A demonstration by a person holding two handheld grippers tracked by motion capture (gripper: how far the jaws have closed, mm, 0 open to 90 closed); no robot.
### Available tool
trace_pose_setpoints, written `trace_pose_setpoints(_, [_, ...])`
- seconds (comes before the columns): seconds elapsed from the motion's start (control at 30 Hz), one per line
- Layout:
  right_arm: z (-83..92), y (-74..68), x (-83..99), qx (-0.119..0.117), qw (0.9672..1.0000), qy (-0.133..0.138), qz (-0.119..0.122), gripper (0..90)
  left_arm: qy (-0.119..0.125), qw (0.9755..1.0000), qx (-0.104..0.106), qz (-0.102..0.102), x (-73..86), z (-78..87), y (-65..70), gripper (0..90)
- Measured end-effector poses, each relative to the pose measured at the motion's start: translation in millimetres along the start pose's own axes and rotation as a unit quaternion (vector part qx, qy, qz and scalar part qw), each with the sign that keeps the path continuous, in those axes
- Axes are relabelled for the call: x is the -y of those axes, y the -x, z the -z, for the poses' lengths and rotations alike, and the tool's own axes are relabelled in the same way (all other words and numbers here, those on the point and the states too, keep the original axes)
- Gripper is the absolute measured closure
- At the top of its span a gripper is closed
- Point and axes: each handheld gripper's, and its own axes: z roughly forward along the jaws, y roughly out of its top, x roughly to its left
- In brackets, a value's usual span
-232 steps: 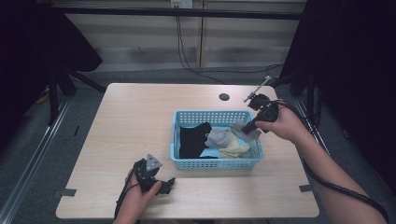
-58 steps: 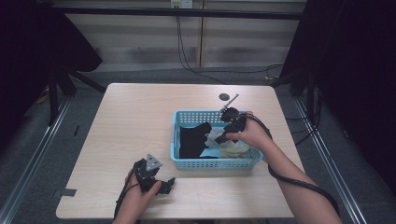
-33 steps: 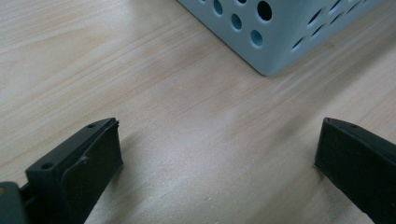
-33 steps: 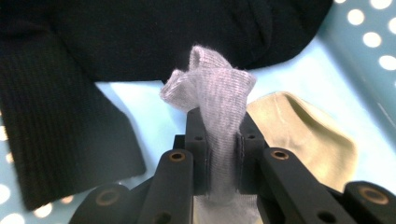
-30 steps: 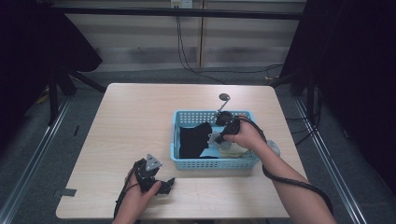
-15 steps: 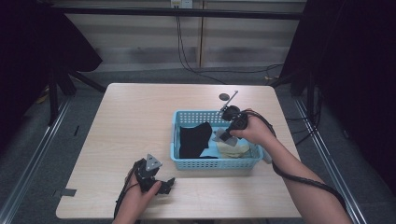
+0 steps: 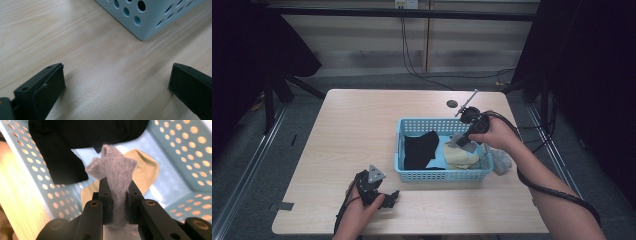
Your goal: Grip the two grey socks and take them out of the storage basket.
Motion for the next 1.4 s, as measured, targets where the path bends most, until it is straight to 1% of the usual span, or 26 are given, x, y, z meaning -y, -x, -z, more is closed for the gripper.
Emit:
trace_pose_setpoints(0.13, [6.3, 2.1, 3.0, 0.003, 1.0, 0.004, -0.002, 79.2, 0.0, 1.0, 0.001, 0.0, 0.0, -0.1, 0.0, 0.0])
trace_pose_setpoints(0.17, [8.7, 3.4, 4.3, 0.002, 1.0, 0.004, 0.001, 79.2, 0.0, 1.0, 0.001, 0.0, 0.0, -0.1, 0.0, 0.0])
trace_pose_setpoints(0.2, [12.7, 3.8, 5.8, 0.005, 1.0, 0.003, -0.003, 79.1, 0.0, 1.0, 0.001, 0.0, 0.0, 0.0, -0.1, 0.0])
trace_pose_setpoints(0.33, [18.6, 4.3, 7.4, 0.007, 1.0, 0.002, -0.004, 79.0, 0.0, 1.0, 0.0, 0.0, 0.0, 0.0, 0.0, 0.0])
trace_pose_setpoints(0.4, [24.8, 4.3, 9.0, 0.011, 0.9999, 0.004, -0.007, 79.0, 0.0, 1.0, 0.0, 0.0, 0.0, 0.0, 0.0, 0.0])
trace_pose_setpoints(0.5, [28.8, 5.3, 10.7, 0.01, 0.9999, 0.006, -0.007, 78.9, 0.0, 1.0, 0.0, 0.0, 0.0, 0.0, 0.0, 0.0])
trace_pose_setpoints(0.53, [33.2, 6.3, 12.4, 0.013, 0.9999, 0.008, -0.008, 78.8, 0.0, 1.0, 0.0, 0.0, 0.0, 0.0, 0.0, 0.0])
trace_pose_setpoints(0.57, [33.2, 6.3, 12.4, 0.013, 0.9999, 0.008, -0.008, 78.8, 0.0, 1.0, 0.0, 0.0, 0.0, 0.0, 0.0, 0.0])
trace_pose_setpoints(0.63, [37.6, 7.2, 13.9, 0.014, 0.9998, 0.01, -0.011, 78.8, 0.0, 1.0, 0.0, -0.001, 0.0, 0.0, 0.0, 0.0])
trace_pose_setpoints(0.67, [42.7, 8.4, 15.5, 0.016, 0.9997, 0.011, -0.015, 78.7, 0.0, 1.0, 0.0, 0.0, 0.0, 0.0, 0.1, 0.0])
trace_pose_setpoints(0.77, [47.4, 9.7, 17.4, 0.015, 0.9996, 0.016, -0.018, 78.7, 0.0, 1.0, 0.0, 0.0, 0.0, 0.0, 0.0, 0.0])
trace_pose_setpoints(0.87, [54.4, 12.1, 21.2, 0.021, 0.9995, 0.016, -0.019, 78.6, 0.0, 1.0, 0.0, 0.0, 0.0, 0.0, 0.0, 0.0])
trace_pose_setpoints(0.97, [56.2, 13.0, 23.2, 0.021, 0.9995, 0.012, -0.023, 78.6, 0.0, 1.0, 0.0, 0.0, 0.0, 0.0, 0.1, 0.0])
trace_pose_setpoints(1.0, [58.0, 14.2, 25.9, 0.023, 0.9993, 0.01, -0.028, 78.5, 0.0, 1.0, 0.0, 0.0, 0.0, 0.0, 0.1, 0.0])
trace_pose_setpoints(1.03, [58.0, 14.2, 25.9, 0.023, 0.9993, 0.01, -0.028, 78.5, 0.0, 1.0, 0.0, 0.0, 0.0, 0.0, 0.1, 0.0])
trace_pose_setpoints(1.07, [58.3, 15.5, 27.3, 0.024, 0.9994, 0.012, -0.022, 78.5, 0.0, 1.0, 0.0, 0.0, 0.0, 0.0, 0.1, 0.0])
trace_pose_setpoints(1.1, [59.3, 15.6, 28.3, 0.025, 0.9993, 0.009, -0.028, 78.4, 0.0, 1.0, 0.0, -0.001, 0.0, 0.0, 0.0, 0.0])
trace_pose_setpoints(1.3, [62.6, 21.1, 35.6, 0.031, 0.9987, 0.008, -0.041, 78.3, 0.0, 1.0, 0.0, -0.001, 0.0, 0.0, 0.0, 0.0])
trace_pose_setpoints(1.33, [62.7, 22.7, 37.3, 0.032, 0.9986, 0.01, -0.04, 78.2, 0.0, 1.0, 0.0, 0.0, 0.0, 0.0, 0.1, 0.0])
trace_pose_setpoints(1.4, [63.4, 27.7, 42.7, 0.033, 0.9983, 0.012, -0.047, 78.1, 0.0, 1.0, -0.001, 0.0, 0.0, 0.0, 0.1, 0.0])
